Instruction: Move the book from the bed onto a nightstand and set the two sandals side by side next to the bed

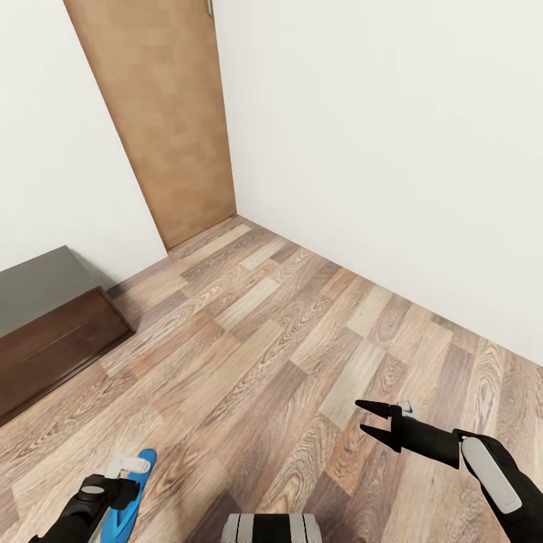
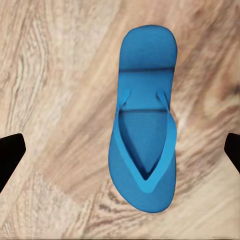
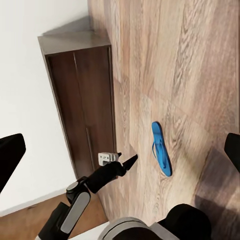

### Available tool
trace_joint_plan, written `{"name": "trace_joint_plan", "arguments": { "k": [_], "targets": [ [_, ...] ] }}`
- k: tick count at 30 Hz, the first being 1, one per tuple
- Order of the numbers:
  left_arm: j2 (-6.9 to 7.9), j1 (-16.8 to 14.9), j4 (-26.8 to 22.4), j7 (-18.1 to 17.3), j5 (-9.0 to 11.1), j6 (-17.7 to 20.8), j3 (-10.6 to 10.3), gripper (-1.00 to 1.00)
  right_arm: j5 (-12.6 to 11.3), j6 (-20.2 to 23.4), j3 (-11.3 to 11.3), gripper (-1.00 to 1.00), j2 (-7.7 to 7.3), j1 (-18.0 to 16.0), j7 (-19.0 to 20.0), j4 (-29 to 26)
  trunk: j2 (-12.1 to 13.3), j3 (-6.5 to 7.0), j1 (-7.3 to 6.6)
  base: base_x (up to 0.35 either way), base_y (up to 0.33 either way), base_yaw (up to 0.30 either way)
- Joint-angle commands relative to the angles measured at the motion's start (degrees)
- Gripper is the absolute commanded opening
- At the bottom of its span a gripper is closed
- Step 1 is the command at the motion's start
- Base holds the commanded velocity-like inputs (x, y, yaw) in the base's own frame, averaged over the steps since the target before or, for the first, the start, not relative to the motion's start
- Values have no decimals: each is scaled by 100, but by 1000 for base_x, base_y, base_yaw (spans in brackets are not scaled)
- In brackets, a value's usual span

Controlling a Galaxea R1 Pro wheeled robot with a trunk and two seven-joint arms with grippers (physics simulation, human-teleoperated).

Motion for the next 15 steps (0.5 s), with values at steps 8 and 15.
{"name": "trace_joint_plan", "arguments": {
  "k": [8, 15],
  "targets": [
    [-79, -1, -75, -70, 2, 93, 5, 100, -2, 26, -34, 100, 1, 13, 25, 36, -10, -137, 14, 0, 0, 0],
    [-305, -1, -293, -109, 82, 306, 9, 100, 0, 26, -19, 100, 1, 12, 25, 36, -10, -137, 14, 0, 0, 0]
  ]
}}
